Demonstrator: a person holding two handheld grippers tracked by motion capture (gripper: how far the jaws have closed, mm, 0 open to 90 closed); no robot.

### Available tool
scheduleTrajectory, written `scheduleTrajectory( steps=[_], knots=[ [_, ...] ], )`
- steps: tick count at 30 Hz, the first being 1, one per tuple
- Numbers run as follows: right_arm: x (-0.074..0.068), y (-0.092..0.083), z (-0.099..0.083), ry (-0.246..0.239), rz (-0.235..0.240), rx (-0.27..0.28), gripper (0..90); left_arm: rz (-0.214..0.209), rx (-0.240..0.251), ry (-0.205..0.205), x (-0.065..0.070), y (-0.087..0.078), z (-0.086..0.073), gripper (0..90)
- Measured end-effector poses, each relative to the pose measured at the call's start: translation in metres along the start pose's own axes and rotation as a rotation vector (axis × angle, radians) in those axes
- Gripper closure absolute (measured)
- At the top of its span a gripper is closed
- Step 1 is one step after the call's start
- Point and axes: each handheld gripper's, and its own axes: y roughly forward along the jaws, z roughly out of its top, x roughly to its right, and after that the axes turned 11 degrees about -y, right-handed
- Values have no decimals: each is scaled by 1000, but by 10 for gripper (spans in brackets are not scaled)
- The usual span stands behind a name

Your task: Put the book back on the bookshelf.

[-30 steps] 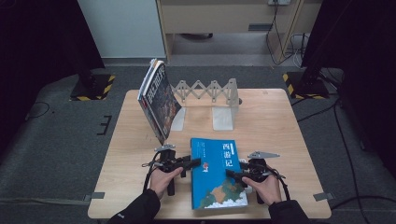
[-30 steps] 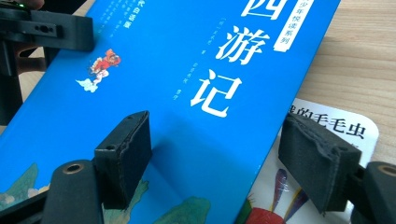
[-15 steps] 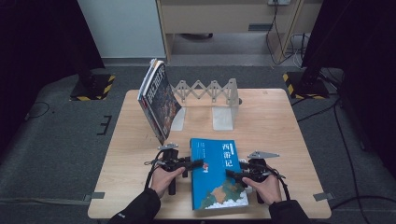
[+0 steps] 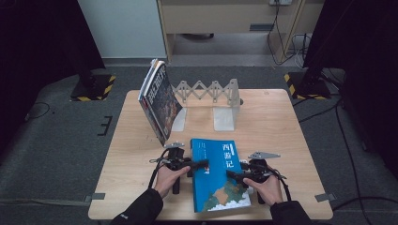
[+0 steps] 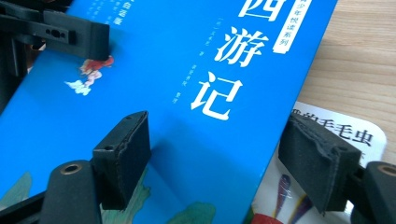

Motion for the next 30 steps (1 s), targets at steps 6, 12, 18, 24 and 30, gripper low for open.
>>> scheduleTrajectory(
  steps=[6,12,18,24,30],
  knots=[
    [-1,1,0,-7,1,4,249,17,-20,16,3,0,0,417],
    [0,1,0,-9,13,5,250,11,-16,-11,4,-2,0,449],
    [1,-1,-1,-9,24,-2,250,7,-19,-43,4,-3,0,465],
    [0,-1,-1,7,27,-4,252,25,-15,-37,10,-5,2,478],
    [-1,-1,-2,17,20,2,259,58,-7,-67,15,-2,3,481]
  ],
)
